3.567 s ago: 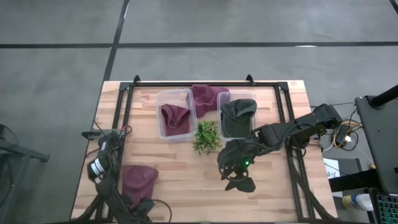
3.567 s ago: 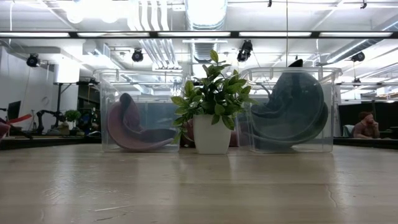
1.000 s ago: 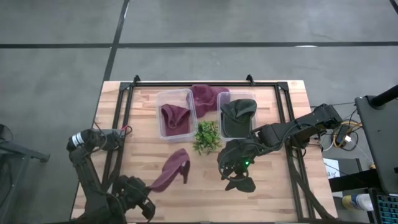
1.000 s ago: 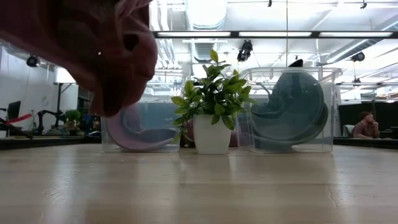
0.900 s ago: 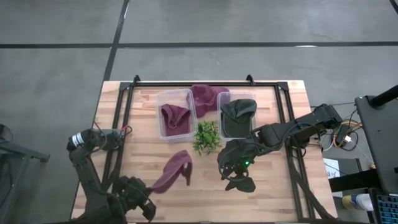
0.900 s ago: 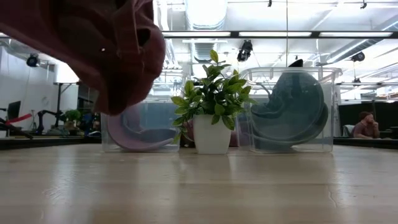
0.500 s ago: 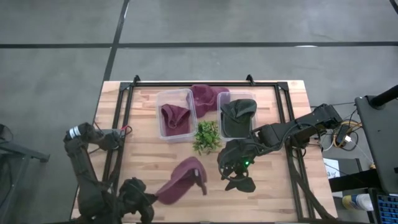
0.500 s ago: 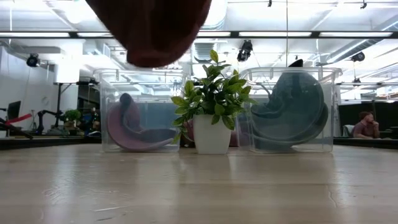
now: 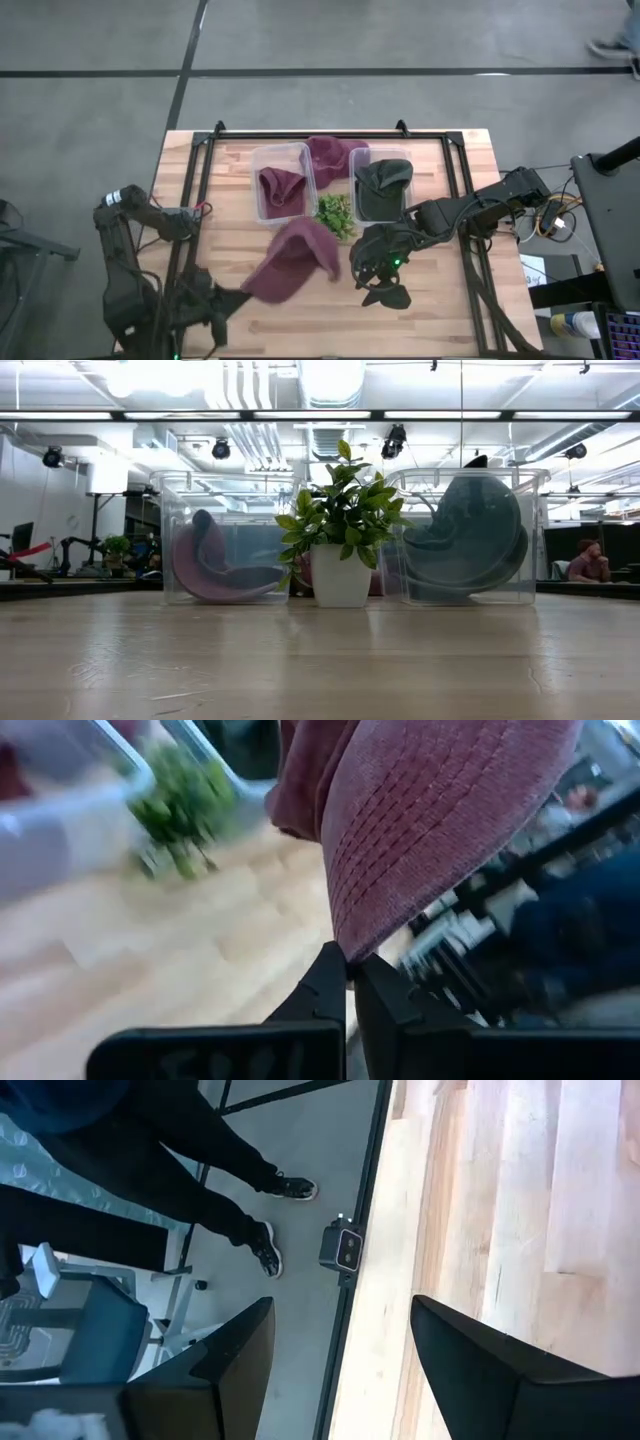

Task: Pick & Place hat
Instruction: Put the bottom red cap into the left transparent bin

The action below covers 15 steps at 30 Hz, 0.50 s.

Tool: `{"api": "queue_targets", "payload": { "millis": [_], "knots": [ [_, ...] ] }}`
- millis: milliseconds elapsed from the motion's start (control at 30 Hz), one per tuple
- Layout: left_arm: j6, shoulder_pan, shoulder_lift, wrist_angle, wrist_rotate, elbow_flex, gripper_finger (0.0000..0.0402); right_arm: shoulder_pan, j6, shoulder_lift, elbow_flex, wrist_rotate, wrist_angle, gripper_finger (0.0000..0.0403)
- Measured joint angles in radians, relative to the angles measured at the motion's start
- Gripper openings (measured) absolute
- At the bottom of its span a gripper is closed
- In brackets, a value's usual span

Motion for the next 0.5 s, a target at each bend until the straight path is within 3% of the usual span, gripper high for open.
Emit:
{"api": "queue_targets", "payload": {
  "millis": [267,500],
  "knots": [
    [-0.007,0.017,-0.099,-0.086,-0.109,-0.004,0.0008,0.0,0.0,0.0,0.0,0.0,0.0,0.0228],
    [0.0,0.056,-0.221,-0.07,-0.118,-0.046,0.0009,0.0,0.0,0.0,0.0,0.0,0.0,0.0228]
  ]
}}
